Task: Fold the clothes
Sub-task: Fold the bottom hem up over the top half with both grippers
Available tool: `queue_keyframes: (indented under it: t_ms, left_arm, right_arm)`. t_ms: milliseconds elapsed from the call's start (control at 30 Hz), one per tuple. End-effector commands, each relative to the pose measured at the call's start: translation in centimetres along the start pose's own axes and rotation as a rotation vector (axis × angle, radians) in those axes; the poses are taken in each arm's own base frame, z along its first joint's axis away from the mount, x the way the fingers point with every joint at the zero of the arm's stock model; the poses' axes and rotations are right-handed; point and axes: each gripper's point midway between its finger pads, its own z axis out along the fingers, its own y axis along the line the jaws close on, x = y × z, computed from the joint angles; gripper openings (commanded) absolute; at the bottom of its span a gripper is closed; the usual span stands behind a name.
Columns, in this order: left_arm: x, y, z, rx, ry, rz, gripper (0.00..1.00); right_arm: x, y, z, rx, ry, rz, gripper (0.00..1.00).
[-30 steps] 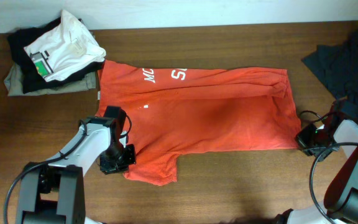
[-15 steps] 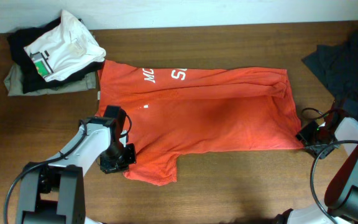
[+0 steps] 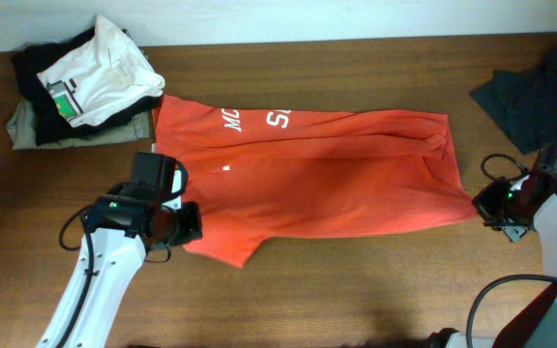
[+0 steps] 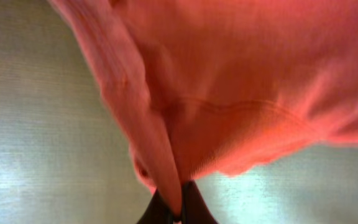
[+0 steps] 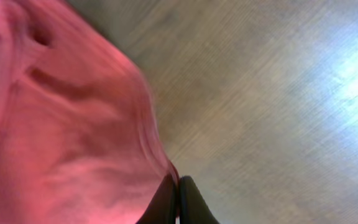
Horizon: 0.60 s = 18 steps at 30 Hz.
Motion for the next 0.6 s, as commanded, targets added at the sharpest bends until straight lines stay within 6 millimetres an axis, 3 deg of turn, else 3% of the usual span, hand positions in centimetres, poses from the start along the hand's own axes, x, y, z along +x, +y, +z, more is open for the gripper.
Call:
queue_keyframes:
  t_ms: [0, 67, 133, 267, 333, 500, 567]
  left_arm:
    - [-4.5, -0.1, -0.6, -0.012, -0.182, -0.007, 0.01]
    - [-7.9, 0.7, -1.3, -0.079, -0.33, -0.018, 0.01]
    - [-9.7, 1.5, -1.1, -0.129, -0.391, -0.033, 0.01]
    - [-12.7, 2.4, 2.2, -0.138, -0.423, -0.067, 0.01]
    - [-14.8, 2.7, 3.7, -0.147, -0.477, -0.081, 0.01]
    - [-19.4, 3.5, 6.1, -0.198, -0.643, -0.116, 0.01]
    - [-20.5, 4.5, 7.3, -0.206, -0.675, -0.137, 0.01]
  right_arm:
    - [-1.9, 2.6, -0.7, -0.116, -0.073, -0.026, 0.04]
    - [-3.7, 3.4, -1.0, -0.149, -0.147, -0.044, 0.04]
    - [-5.3, 4.2, -1.1, -0.174, -0.211, -0.088, 0.04]
    - [-7.3, 6.7, 0.3, -0.225, -0.284, -0.147, 0.04]
    - [-8.6, 9.8, 0.4, -0.285, -0.37, -0.214, 0.04]
    - [-10.0, 13.2, -0.2, -0.254, -0.533, -0.271, 0.04]
    - [-9.9, 14.2, 0.4, -0.254, -0.551, -0.29, 0.04]
